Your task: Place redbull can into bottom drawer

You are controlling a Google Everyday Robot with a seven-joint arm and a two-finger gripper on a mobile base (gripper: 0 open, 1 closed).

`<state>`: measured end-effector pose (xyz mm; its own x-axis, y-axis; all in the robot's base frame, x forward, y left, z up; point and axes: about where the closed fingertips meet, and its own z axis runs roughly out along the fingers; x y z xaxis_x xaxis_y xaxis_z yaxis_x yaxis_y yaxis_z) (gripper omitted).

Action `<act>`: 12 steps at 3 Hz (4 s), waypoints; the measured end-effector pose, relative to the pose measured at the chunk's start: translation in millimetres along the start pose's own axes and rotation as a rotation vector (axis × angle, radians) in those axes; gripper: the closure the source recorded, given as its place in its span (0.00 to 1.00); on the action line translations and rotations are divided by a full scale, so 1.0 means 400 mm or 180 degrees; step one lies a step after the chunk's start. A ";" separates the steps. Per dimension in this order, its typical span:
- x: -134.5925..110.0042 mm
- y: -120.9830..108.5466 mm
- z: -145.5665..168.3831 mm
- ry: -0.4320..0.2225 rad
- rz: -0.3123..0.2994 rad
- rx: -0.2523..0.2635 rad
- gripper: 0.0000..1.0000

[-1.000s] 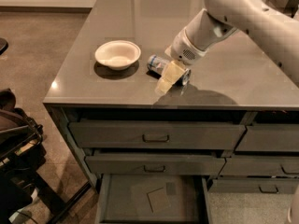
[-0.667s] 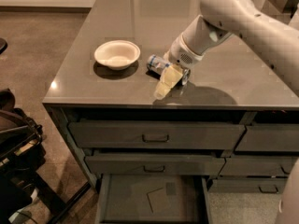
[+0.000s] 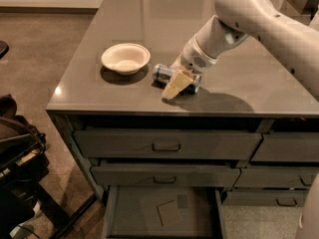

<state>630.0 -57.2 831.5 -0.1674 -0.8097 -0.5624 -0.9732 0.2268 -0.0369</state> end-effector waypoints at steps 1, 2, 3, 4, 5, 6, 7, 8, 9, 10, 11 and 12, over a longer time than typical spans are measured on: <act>0.000 0.000 0.000 0.0000 0.0000 0.0000 0.65; 0.000 0.000 0.000 0.0000 0.0000 -0.0001 0.88; 0.000 0.000 0.000 0.0000 0.0000 -0.0001 1.00; 0.000 0.000 0.000 0.0000 0.0000 -0.0001 1.00; -0.009 0.000 -0.011 0.0000 0.0000 -0.0001 1.00; 0.013 0.056 -0.041 -0.0126 0.0142 0.0063 1.00; -0.059 0.204 -0.145 -0.0624 0.0372 0.0313 1.00; -0.098 0.333 -0.178 -0.1047 0.0566 0.0517 1.00; 0.029 0.415 -0.114 -0.1261 0.1015 0.0520 1.00; 0.210 0.438 -0.062 -0.1246 0.1565 0.0440 1.00; 0.221 0.436 -0.062 -0.1229 0.1601 0.0448 1.00; 0.248 0.446 -0.035 -0.1264 0.1733 0.0459 1.00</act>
Offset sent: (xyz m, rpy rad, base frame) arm 0.0000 0.0000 0.0000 0.0000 0.0000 0.0000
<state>437.4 -104.5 780.8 -0.5293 -0.3068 -0.7910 -0.7317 0.6371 0.2425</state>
